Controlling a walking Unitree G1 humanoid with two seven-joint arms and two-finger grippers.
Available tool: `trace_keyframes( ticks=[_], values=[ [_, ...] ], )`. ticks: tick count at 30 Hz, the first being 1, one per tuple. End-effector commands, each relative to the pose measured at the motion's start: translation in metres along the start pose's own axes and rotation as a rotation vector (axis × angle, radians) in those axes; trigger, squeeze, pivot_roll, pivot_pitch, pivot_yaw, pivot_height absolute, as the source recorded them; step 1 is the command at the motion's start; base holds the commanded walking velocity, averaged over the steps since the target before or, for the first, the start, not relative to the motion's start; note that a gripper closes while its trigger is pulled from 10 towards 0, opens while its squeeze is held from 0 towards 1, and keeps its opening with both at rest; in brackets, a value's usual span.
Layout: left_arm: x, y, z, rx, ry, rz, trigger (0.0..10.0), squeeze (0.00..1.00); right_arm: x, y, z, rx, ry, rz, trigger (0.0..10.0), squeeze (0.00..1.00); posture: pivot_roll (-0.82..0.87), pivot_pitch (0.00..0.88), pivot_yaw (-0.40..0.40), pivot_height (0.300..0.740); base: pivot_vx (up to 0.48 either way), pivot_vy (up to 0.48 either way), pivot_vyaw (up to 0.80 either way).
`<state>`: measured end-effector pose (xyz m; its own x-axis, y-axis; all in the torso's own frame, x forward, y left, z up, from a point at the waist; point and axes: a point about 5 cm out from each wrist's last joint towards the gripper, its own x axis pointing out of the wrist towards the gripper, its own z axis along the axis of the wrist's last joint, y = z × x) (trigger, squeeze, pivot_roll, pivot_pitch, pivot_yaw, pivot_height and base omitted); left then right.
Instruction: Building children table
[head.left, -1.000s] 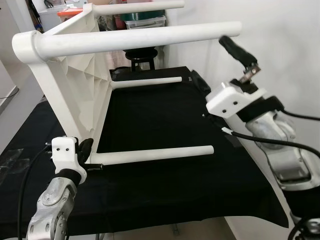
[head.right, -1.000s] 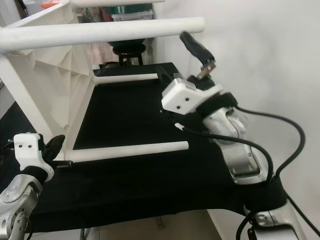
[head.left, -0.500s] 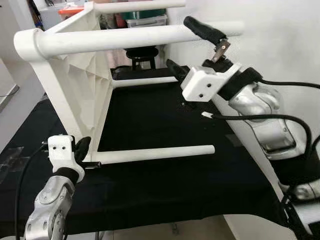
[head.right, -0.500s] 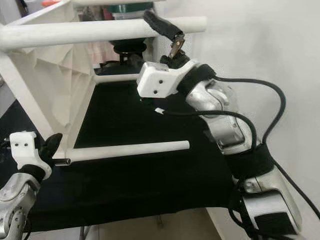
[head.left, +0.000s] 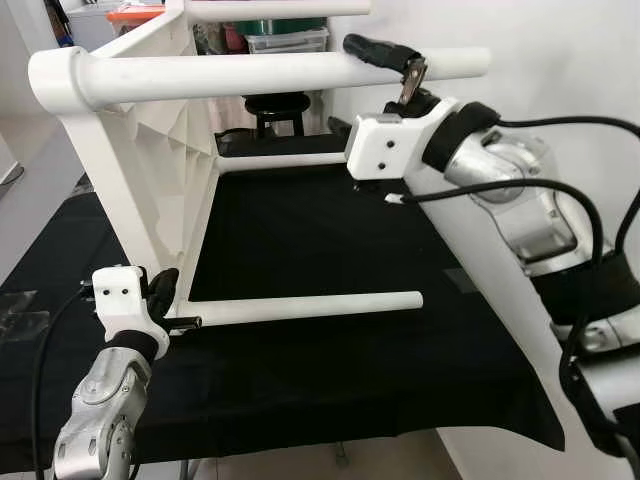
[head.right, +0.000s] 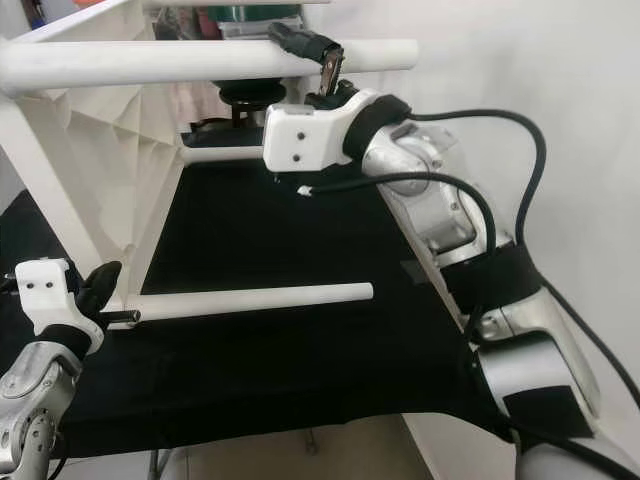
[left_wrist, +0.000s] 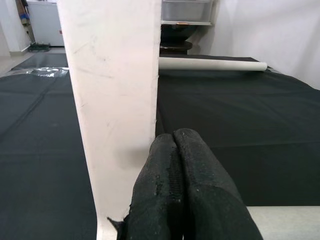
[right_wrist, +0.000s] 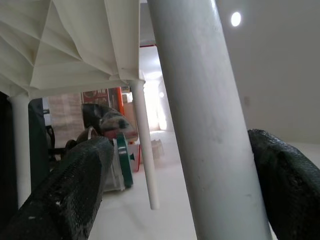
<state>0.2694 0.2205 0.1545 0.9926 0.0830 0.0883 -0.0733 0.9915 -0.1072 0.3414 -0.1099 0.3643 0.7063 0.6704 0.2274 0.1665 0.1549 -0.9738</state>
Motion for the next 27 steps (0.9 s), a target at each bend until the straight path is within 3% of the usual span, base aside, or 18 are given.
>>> trace_keyframes(
  ticks=[1,9,10,11,12,13,20,27],
  values=[
    [0.001,0.004,-0.001,-0.006,-0.004,0.018,10.0,0.00,0.002,-0.003,-0.002,-0.017,0.025,0.004,10.0,0.00,-0.06,0.000,-0.024,0.740,0.000,0.000,0.00],
    [0.004,0.009,-0.003,-0.006,0.010,0.020,10.0,0.00,0.005,-0.010,-0.010,-0.015,0.086,-0.021,10.0,0.00,-0.07,0.000,-0.028,0.740,0.000,0.000,0.00],
    [0.006,0.010,-0.004,-0.006,0.017,0.018,10.0,0.00,0.005,-0.012,-0.012,-0.013,0.099,-0.029,7.3,0.00,-0.07,0.000,-0.028,0.740,0.000,0.000,0.00],
    [0.010,0.014,-0.005,-0.006,0.027,0.009,10.0,0.00,0.005,-0.014,-0.014,-0.007,0.113,-0.044,2.9,0.00,-0.07,0.000,-0.030,0.740,0.000,0.000,0.00],
    [0.010,0.014,-0.005,-0.006,0.027,0.009,10.0,0.00,0.005,-0.014,-0.014,-0.007,0.113,-0.044,2.9,0.00,-0.07,0.000,-0.030,0.740,0.000,0.000,0.00],
    [0.015,0.017,-0.005,-0.006,0.034,0.003,10.0,0.00,0.005,-0.015,-0.015,-0.002,0.121,-0.051,0.0,0.00,-0.08,0.000,-0.029,0.740,0.000,0.000,0.00],
    [0.036,0.019,-0.001,0.006,0.038,-0.031,10.0,0.00,0.004,-0.018,-0.015,0.002,0.121,-0.059,0.0,0.00,-0.09,0.000,-0.025,0.740,0.000,0.000,0.00],
    [0.068,0.014,0.003,-0.012,0.071,-0.092,10.0,0.00,0.003,-0.020,-0.014,0.006,0.115,-0.060,0.0,0.00,-0.12,0.000,-0.014,0.740,0.000,0.000,0.00]
  ],
)
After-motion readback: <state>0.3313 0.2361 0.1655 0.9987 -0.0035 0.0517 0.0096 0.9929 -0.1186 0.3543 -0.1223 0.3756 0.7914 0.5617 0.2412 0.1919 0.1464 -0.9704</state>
